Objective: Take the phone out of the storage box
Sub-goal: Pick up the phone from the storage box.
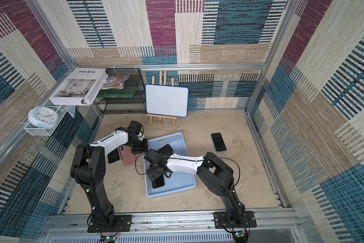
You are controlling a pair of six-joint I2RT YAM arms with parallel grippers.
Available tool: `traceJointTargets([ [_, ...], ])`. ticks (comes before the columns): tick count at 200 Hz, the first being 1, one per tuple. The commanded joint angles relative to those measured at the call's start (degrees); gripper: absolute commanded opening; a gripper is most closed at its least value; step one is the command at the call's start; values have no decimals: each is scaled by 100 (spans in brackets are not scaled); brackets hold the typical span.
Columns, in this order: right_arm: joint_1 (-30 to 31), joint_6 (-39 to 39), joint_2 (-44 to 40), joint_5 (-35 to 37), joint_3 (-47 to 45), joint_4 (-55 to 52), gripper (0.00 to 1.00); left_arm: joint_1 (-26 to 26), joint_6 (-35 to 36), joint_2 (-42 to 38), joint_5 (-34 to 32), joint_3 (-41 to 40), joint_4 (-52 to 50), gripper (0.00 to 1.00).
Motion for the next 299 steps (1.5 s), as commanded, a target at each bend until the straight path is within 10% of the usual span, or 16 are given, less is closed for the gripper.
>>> traceJointTargets([
  [1,-17,287,-150,-42,-194,91,94,-6,-138,-70,178,-17,77,3],
  [131,-349,1255,-511,-2228,-1554,1954,73,-8,-345,-396,79,-251,172,0],
  [299,-576,1272,-701,-2556,-1661,2547,43,-11,-396,-42,18,117,76,0],
])
